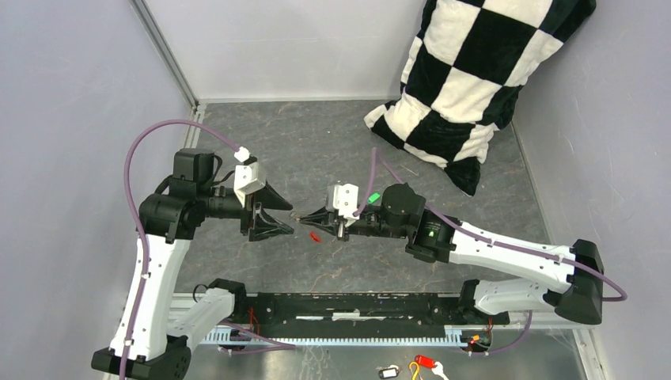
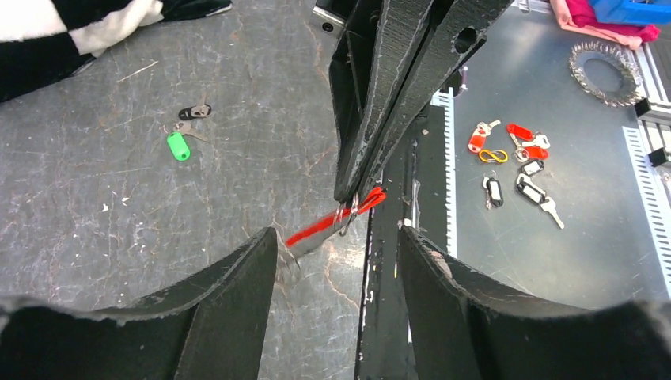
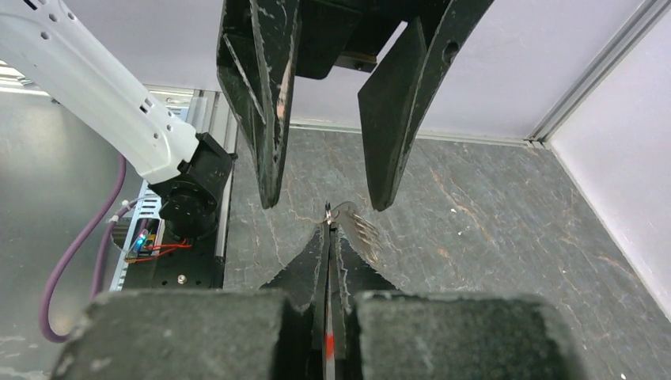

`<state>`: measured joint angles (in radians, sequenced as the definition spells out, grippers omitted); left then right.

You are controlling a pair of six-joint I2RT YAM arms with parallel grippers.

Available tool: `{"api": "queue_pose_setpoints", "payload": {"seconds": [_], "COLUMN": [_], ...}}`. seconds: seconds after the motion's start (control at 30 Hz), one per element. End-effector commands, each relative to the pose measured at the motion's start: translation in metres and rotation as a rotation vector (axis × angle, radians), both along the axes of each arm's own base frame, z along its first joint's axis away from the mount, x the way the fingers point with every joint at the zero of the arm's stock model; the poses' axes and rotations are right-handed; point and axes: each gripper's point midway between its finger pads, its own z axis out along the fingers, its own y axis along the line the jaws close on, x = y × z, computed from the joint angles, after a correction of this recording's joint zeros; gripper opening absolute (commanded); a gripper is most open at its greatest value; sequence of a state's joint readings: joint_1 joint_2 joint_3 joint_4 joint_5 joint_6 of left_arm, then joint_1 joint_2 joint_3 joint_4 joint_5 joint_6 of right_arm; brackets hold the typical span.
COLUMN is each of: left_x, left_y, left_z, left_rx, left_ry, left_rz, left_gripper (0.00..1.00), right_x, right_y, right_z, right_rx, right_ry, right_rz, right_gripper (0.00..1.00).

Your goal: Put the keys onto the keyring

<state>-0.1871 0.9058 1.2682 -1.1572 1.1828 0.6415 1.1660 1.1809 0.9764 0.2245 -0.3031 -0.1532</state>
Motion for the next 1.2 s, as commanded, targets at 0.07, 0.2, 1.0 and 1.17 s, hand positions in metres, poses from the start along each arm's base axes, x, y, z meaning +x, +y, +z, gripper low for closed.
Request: {"api": "queue_pose_setpoints", "payload": {"seconds": [0.07,0.2,1.0,1.17], "left_x": [-0.008,-0.008,0.010,0.007], "left_y": [-0.001,0.002,0.016,0.013], "left_z": [0.003,0.002,0.005,-0.003], "left_rx": [0.006,0.031,0.128,0.116], "left_ry": [-0.049,-0.101,-0.331,-0.297], "left_rz": [-0.034,-0.039,0.042,0.024], "left_gripper": [0.58,0.44,0.45,0.38], "right_x": [0.000,0.002,0.008,0.004], "right_y": [0.009,0.013,0.023,0.027], "right_z": [0.035,0.034,0.026,0.029], "right_rx": [0.041,0.012,-0.157,-0.164], "right_ry": [-0.048,-0.043,-0.036,-0.036], "right_rz": [-0.062,-0.085,-0.154,-0.150], "right_gripper": [0.00,0.00,0.00,0.00]}}
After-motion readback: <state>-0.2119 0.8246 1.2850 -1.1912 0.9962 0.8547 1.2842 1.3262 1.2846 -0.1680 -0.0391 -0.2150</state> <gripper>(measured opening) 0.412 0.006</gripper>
